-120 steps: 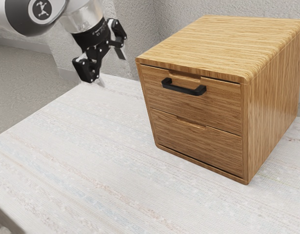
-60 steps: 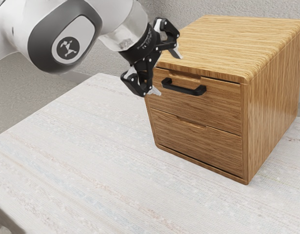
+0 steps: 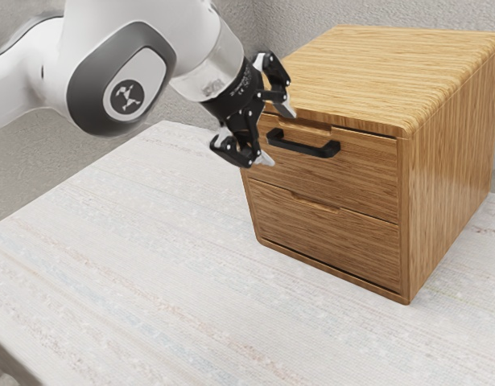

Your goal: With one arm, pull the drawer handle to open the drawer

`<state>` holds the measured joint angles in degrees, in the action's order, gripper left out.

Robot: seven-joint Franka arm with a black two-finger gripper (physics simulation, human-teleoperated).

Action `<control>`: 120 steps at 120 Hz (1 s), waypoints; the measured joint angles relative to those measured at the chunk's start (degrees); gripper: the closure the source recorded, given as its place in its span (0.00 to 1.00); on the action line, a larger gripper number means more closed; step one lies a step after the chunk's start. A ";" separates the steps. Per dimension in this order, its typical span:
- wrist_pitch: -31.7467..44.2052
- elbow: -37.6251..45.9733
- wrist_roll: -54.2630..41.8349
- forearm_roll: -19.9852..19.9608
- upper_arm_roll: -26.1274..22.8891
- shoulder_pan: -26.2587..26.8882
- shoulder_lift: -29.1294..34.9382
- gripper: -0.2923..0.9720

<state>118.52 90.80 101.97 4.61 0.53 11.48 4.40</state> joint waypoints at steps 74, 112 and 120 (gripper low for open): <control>6.54 0.76 -0.88 -3.94 1.24 -0.13 -4.40 0.62; 9.03 1.07 -2.46 -5.33 2.44 -0.78 -5.01 0.63; 9.21 1.35 -2.70 -5.51 2.52 -1.08 -4.97 0.63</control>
<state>127.74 92.15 99.28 -0.91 3.05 10.39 -0.58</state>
